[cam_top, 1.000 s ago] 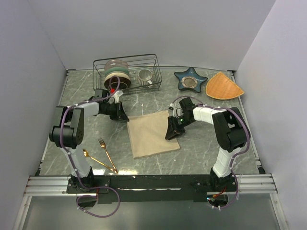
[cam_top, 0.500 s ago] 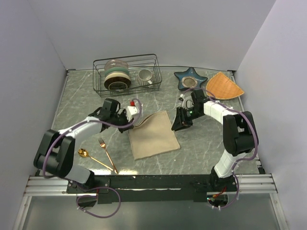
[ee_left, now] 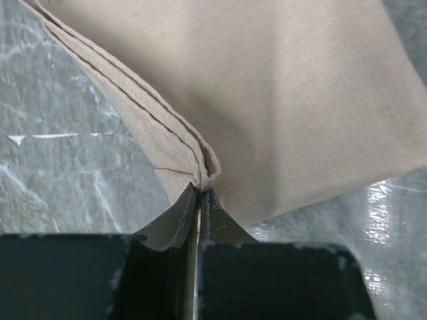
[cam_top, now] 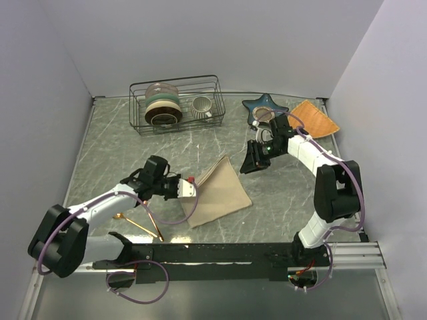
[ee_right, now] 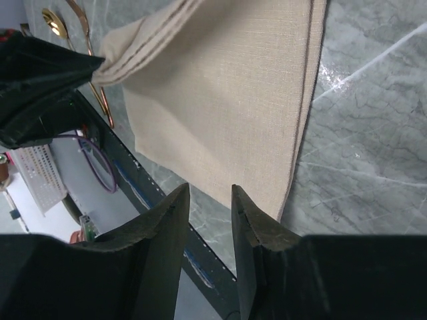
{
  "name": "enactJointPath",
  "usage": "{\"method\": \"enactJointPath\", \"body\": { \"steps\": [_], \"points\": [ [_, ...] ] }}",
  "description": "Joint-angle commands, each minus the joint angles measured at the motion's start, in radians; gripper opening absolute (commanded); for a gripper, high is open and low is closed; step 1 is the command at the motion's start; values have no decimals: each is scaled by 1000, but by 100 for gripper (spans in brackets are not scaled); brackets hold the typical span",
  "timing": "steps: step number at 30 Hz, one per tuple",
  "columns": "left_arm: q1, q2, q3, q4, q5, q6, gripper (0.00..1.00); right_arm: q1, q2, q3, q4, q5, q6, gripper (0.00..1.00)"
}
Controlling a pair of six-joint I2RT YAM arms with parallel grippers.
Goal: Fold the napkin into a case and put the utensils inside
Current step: Fold the lower triangle-folded napkin at the center of the board.
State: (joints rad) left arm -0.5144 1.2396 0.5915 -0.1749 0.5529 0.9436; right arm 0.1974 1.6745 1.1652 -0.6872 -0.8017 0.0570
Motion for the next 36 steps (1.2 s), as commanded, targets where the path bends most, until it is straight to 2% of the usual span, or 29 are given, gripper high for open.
{"method": "enactJointPath", "body": {
  "steps": [1,7,18,25,32,36],
  "points": [
    [-45,-84,-44,52,5,119,2,-7,-51,33,-38,9,-31,40],
    [-125,-108,-97,26,-33,178,3,-6,-56,30,-15,-2,-11,40],
    [-154,-58,-148,41,-48,284,3,117,-18,28,104,2,56,41],
    [-157,-69,-151,25,-30,313,3,191,68,65,172,28,84,41],
    [-156,-112,-167,-6,18,354,1,203,120,74,199,52,90,41],
    [-142,-118,-139,-32,83,314,1,203,126,77,201,56,87,41]
  ]
}}
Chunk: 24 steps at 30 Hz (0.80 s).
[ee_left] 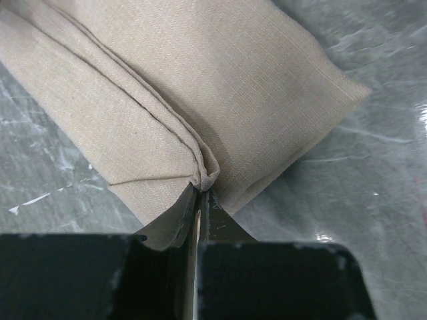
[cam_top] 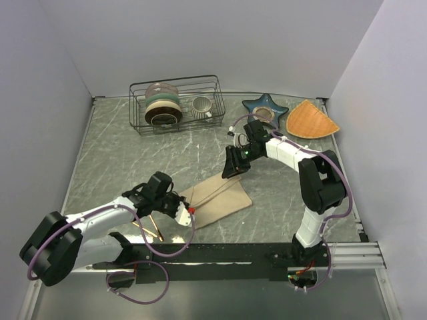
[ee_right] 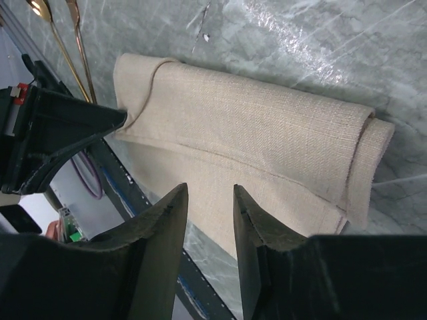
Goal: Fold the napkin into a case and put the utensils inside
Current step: Fold the lower triangle-folded napkin at the center of the board.
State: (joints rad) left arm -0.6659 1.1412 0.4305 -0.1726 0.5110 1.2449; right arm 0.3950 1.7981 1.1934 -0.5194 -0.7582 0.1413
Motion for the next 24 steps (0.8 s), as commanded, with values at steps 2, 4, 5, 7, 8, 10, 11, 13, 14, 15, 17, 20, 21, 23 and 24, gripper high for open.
{"method": "enactJointPath", "body": {
  "steps": [2,4,5,7,8,10,11,13,14,15,17,20,21,23,24],
  "points": [
    [22,-34,17,-39,144,25,1,4,1,52,24,11,-2,42],
    [44,-46,13,-36,179,21,1,4,-3,55,16,11,-11,41],
    [57,-55,14,-44,194,22,1,5,-9,54,10,11,-16,41],
    [92,-57,28,-73,242,53,1,4,-14,51,4,17,-26,42],
    [101,-52,31,-105,251,66,1,2,-22,48,-5,20,-32,42],
    [123,-49,36,-131,276,112,1,-1,-25,46,-16,25,-46,42],
    [130,-44,36,-152,282,129,1,-2,-28,44,-27,29,-49,42],
    [144,-43,37,-165,302,151,1,-8,-31,51,-39,33,-65,42],
    [150,-40,37,-165,316,151,1,-11,-31,52,-51,37,-69,42],
    [152,-34,40,-172,314,156,1,-13,-32,54,-54,39,-75,43],
    [150,-21,42,-171,308,179,1,-13,-28,54,-56,40,-78,43],
    [150,3,56,-180,299,191,1,-10,-17,48,-38,31,-62,43],
    [150,11,68,-214,297,224,1,-10,-11,49,-34,28,-54,43],
    [150,34,80,-255,293,267,1,-2,1,51,-22,28,-48,43],
    [150,43,96,-280,279,318,1,-2,7,51,-19,28,-42,43]
  ]
}}
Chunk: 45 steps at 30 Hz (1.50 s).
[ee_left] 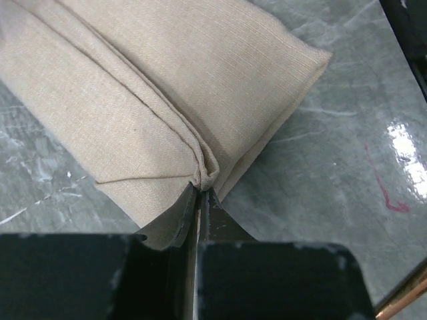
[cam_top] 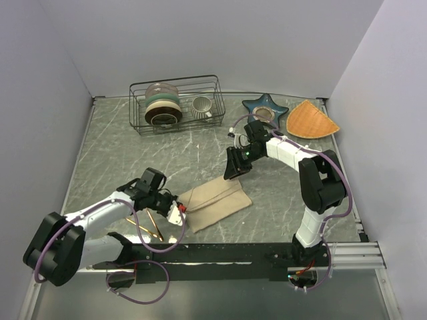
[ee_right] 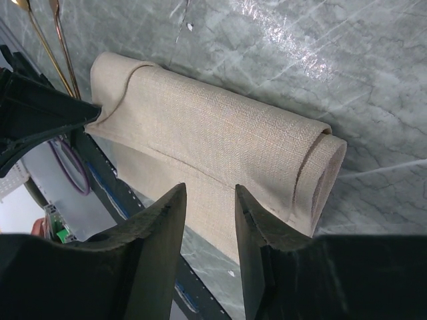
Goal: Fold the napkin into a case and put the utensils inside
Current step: Fold the lower triangle-folded napkin at the center of the board.
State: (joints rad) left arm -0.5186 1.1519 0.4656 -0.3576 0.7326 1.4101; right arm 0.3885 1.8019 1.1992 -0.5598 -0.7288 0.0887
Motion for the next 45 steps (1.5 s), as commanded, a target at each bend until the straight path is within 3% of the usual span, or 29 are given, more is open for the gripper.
{"method": "enactJointPath", "body": {
  "steps": [1,4,5,6,9,12,19,21,26,31,34,38,45],
  "points": [
    [3,43,68,-153,48,185,1,6,8,46,26,0,14,43],
    [2,92,100,-217,16,219,8,7,51,53,29,26,13,43],
    [2,98,105,-221,13,213,13,7,63,51,26,35,11,43],
    [2,100,113,-221,4,201,28,7,76,53,26,45,3,43],
    [2,97,122,-213,-2,152,43,6,114,49,18,77,-7,43],
    [8,75,153,-260,-13,100,51,4,132,46,8,107,-17,42],
    [140,-12,229,-334,79,-140,50,-25,113,10,3,175,-17,41],
    [147,3,249,-261,65,-330,49,-40,114,3,5,180,-7,41],
    [155,106,297,-134,56,-602,48,-72,90,-29,24,186,22,41],
    [150,205,360,-45,37,-741,49,-92,54,-62,43,166,51,41],
    [126,249,412,-37,25,-833,50,-92,44,-69,43,141,66,41],
    [2,240,406,46,-88,-936,52,-92,25,-53,38,120,69,41],
    [-150,287,381,46,-280,-925,50,-100,-93,-6,-52,80,29,45]
  ]
}}
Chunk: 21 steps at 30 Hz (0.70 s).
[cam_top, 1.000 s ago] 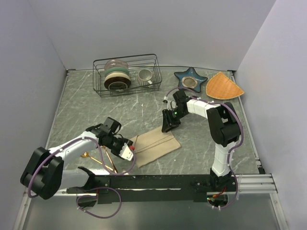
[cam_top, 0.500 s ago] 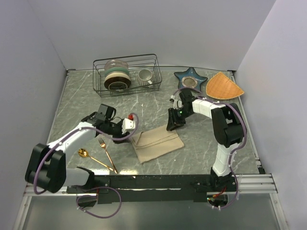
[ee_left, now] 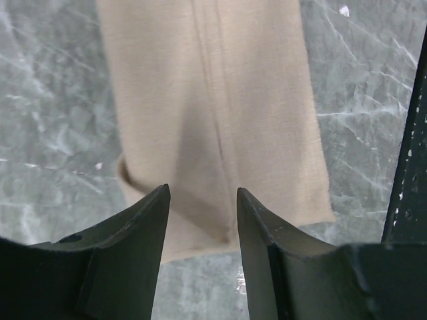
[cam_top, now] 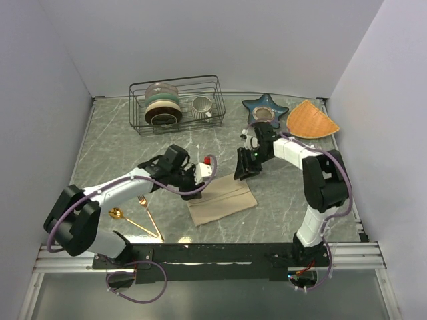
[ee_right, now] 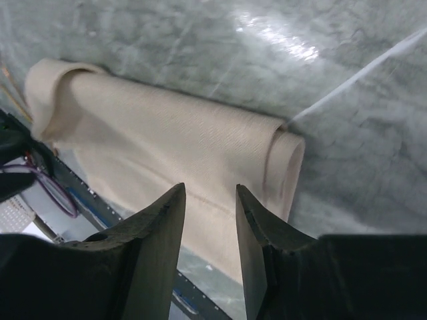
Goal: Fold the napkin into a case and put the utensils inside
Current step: Fold the lower triangle-folded napkin at the center of the board, then smooth out the 2/3-rectangle-folded napkin at the center of the board.
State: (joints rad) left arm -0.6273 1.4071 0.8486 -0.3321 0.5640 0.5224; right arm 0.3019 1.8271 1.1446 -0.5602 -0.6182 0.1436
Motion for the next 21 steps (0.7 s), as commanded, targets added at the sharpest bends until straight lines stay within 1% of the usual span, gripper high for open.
{"method": "enactJointPath", "body": {
  "steps": [1,2,4,7,9,11,12,16,21],
  "points": [
    [-48,53,0,10,-119,-32,49,-17,-129,47,-75,-32,-24,45],
    [-57,61,0,4,-122,-19,47,-20,-141,40,-81,-38,-25,45],
    [-68,79,-2,-10,-125,-13,47,-18,-166,24,-101,-54,-24,45],
    [-92,95,0,-15,-131,-10,51,-18,-181,-23,-113,-90,-26,45],
    [-115,98,-2,-1,-176,-22,53,-18,-187,-66,-112,-107,-16,45],
    [-141,89,-13,45,-216,-39,54,-18,-190,-109,-107,-124,-13,45],
    [-150,79,-14,59,-257,-44,54,-18,-193,-123,-110,-127,-16,44],
    [-192,64,-20,134,-329,-79,53,-30,-200,-180,-104,-130,-7,42],
    [-262,105,4,211,-394,-90,56,-44,-184,-189,-89,-132,13,38]
  ]
}}
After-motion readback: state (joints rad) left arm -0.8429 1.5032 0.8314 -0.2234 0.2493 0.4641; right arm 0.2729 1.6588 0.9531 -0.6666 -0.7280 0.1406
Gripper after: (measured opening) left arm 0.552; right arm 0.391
